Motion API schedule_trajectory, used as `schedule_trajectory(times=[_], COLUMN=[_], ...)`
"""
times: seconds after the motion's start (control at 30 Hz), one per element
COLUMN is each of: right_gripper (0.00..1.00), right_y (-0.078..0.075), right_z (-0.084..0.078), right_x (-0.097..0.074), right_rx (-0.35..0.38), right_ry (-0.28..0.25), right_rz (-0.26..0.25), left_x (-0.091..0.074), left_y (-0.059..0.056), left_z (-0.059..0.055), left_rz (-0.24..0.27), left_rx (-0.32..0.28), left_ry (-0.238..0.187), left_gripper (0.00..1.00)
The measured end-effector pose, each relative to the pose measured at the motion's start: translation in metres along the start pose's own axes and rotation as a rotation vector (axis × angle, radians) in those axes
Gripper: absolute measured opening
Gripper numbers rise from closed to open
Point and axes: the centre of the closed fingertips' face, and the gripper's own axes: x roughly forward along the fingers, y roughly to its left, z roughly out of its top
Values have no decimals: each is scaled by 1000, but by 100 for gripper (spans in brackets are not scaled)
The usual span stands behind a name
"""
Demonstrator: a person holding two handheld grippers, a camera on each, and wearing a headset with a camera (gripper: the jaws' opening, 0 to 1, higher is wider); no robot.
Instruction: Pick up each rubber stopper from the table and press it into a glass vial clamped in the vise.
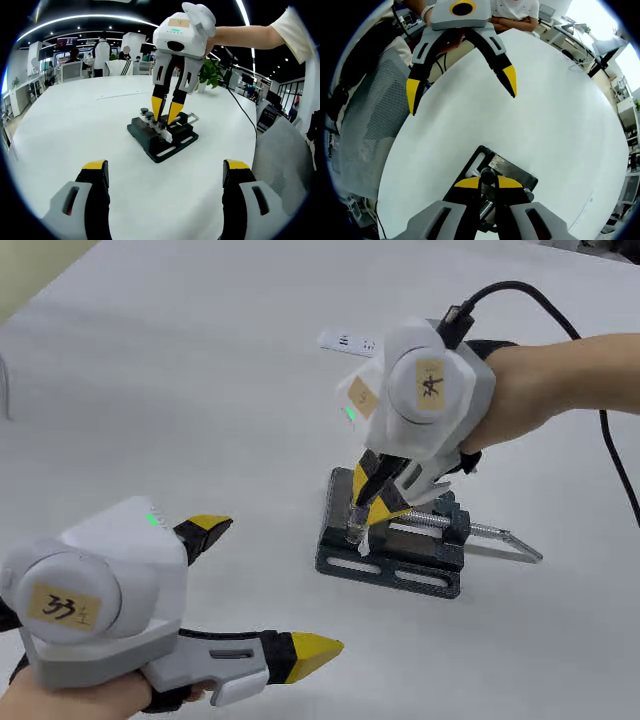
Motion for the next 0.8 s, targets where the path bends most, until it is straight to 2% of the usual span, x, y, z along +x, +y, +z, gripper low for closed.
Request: schedule_trajectory(times=[0.07, 0.13, 0.3, 0.5, 0.8], right_gripper=[4, 4, 3, 3, 5], right_y=[1, 1, 0, 0, 0], right_z=[0, -1, -1, -1, -1], right_x=[0, 0, -1, 0, 1], right_rx=[43, 48, 113, 158, 126], right_ry=[7, 11, 5, 36, 31], right_rz=[-1, -2, -14, -39, -26], left_x=[1, 2, 3, 5, 6], left_y=[0, -1, -2, -4, -4], left_z=[1, 1, 2, 2, 2], left_rz=[0, -2, -5, -10, -12], left_rx=[1, 0, 0, -2, 0], left_ry=[-1, -2, -4, -4, -5], left_gripper=[94, 94, 94, 93, 93])
